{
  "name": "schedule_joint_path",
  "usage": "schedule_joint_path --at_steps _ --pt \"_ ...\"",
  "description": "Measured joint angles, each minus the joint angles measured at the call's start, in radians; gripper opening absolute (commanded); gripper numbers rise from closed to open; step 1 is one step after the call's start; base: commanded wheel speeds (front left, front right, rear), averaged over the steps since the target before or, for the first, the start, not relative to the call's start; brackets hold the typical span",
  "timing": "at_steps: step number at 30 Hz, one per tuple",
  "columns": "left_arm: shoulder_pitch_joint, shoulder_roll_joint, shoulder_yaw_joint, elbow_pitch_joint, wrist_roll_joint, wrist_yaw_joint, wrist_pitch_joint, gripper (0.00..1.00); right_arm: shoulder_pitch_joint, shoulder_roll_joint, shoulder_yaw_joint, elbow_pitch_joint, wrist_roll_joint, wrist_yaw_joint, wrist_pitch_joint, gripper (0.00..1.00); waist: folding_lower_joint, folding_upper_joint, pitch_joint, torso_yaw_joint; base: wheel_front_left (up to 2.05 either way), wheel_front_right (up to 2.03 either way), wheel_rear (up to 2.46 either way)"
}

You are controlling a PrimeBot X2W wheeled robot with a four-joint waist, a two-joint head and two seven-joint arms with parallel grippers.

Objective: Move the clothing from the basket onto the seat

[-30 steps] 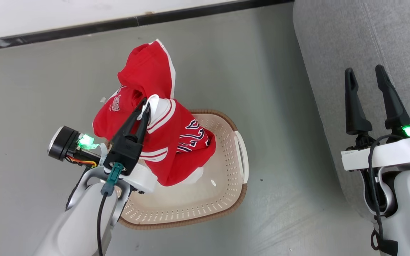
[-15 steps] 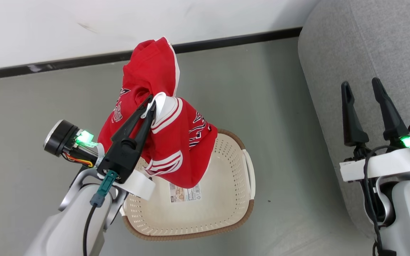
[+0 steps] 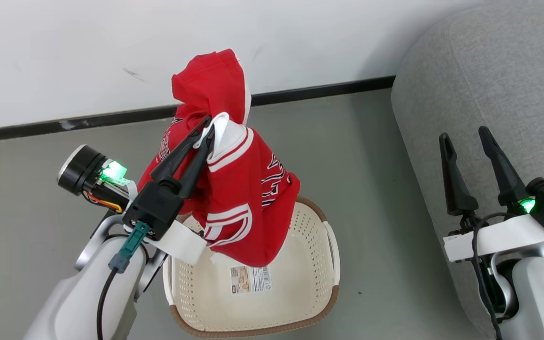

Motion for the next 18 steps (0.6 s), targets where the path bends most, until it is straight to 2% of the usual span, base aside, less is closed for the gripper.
schedule_joint_path --at_steps 6,18 --pt "-0.002 0.0 -0.021 -0.01 -0.006 -0.028 0.0 0.0 0.022 -0.018 0.053 -0.001 0.0 0.0 0.0 1.0 0.0 0.0 -0.039 -0.002 0.0 0.0 0.0" --pt "-0.048 0.003 -0.062 -0.044 -0.028 -0.081 0.003 0.0 -0.028 -0.173 0.275 -0.006 0.007 0.0 0.0 1.0 0.0 0.0 -0.103 -0.011 0.0 0.0 0.0"
